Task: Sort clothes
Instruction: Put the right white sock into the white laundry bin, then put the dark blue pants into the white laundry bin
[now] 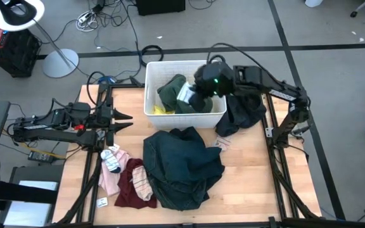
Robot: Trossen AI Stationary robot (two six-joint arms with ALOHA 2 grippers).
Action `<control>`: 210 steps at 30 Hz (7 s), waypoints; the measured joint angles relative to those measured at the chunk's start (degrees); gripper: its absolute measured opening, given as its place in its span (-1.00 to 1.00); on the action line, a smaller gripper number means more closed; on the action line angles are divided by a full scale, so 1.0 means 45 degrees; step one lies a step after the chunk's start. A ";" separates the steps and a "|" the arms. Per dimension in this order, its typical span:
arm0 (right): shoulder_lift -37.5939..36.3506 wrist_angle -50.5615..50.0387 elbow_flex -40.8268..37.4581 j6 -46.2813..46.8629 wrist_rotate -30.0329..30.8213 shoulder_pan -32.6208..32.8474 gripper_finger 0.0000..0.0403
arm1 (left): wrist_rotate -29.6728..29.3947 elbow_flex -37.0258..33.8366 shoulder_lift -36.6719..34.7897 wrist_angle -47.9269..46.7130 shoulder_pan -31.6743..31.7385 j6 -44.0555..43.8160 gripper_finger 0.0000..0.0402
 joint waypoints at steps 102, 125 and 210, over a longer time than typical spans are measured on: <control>0.0167 -0.1483 -0.0001 0.4804 -0.1088 0.0886 0.03 | 0.3481 0.0000 0.0017 0.2200 0.0000 -0.2988 -0.40; 0.0157 -0.2636 -0.0778 0.9577 0.1213 0.5850 0.02 | 0.3310 0.0005 0.0054 0.2079 0.0000 -0.1617 -0.40; -0.6689 0.2597 -1.1784 1.0228 0.2550 1.0711 -0.96 | 0.1018 0.6460 0.9639 -0.1861 -0.2239 -0.1916 -0.20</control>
